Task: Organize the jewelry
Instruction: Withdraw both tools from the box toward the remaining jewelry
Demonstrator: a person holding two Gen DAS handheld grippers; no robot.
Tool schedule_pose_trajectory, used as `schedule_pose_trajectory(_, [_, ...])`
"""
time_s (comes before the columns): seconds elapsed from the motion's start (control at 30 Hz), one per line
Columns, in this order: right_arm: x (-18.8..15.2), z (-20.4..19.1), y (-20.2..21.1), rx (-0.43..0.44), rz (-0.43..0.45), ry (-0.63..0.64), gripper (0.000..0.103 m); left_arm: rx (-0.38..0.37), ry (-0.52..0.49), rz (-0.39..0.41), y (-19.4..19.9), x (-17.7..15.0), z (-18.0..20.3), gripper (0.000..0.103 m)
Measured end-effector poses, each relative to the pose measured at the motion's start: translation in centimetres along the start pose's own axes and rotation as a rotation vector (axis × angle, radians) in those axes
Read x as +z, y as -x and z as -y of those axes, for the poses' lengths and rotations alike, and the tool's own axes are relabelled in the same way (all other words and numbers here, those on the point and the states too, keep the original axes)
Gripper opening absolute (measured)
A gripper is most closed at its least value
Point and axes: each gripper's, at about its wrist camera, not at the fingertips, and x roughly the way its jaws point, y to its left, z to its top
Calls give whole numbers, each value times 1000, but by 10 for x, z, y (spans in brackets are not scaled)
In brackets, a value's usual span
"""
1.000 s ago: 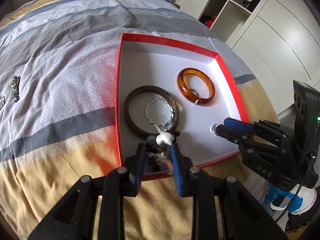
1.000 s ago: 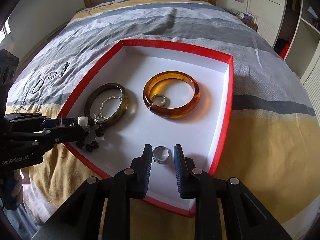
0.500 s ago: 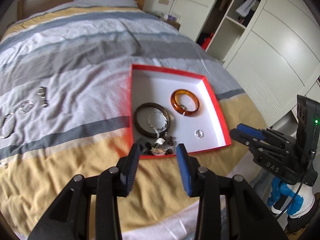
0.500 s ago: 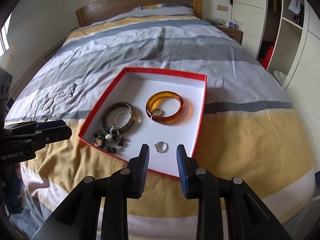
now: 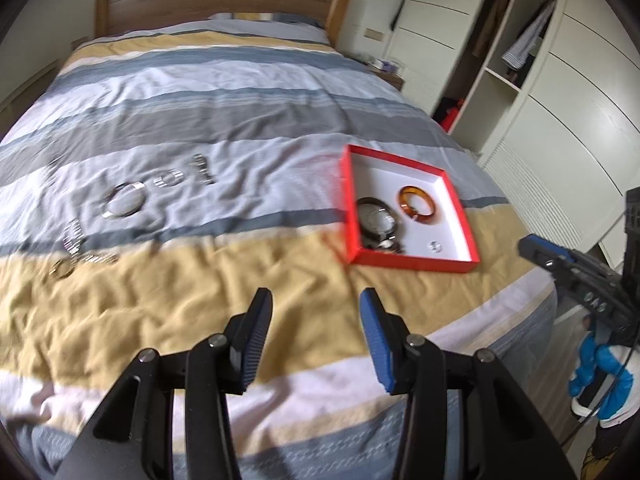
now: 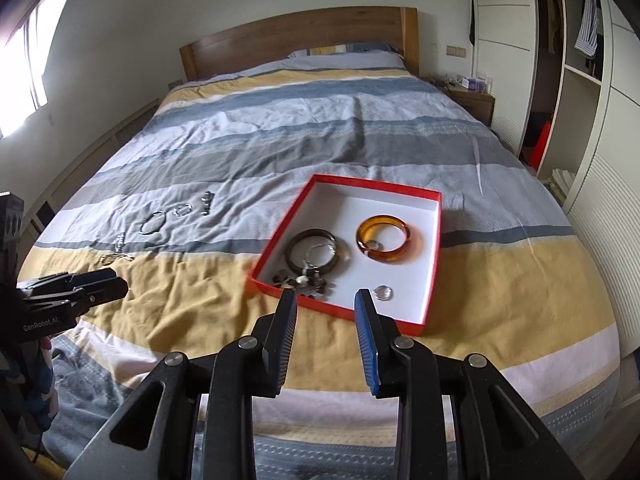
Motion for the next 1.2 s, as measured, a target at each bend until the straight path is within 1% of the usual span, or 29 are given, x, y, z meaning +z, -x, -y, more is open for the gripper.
schedule_pose_trajectory(0.23, [-2,-33,23,11,29,34,31,64,57,40,38,-27,-45,43])
schedule_pose_trajectory(0.4, [-2,-58,35,24,44,70,38,111,122,72,61,-44,-82,44])
schedule_pose_trajectory(0.5, [-1,-73,36,35,41,95,41,149,164,92,73,-55,-104,48])
schedule_pose_trajectory(0.63, [-1,-93,31,52,34,127,41,198,214,114,84,-67,-134,48])
schedule_pose_trajectory(0.83, [3,-120,13,93,24,160,42,240,282,117,83,-72,-172,48])
schedule_pose_trajectory(0.93, [5,-132,-4,111,6,177,42,251,324,118,78,-71,-192,48])
schedule_pose_trajectory(1.07, [11,-146,-38,136,-25,195,42,258,372,105,60,-66,-218,48])
schedule_pose_trajectory(1.2, [22,-160,-79,167,-49,211,42,248,390,103,41,-54,-235,48])
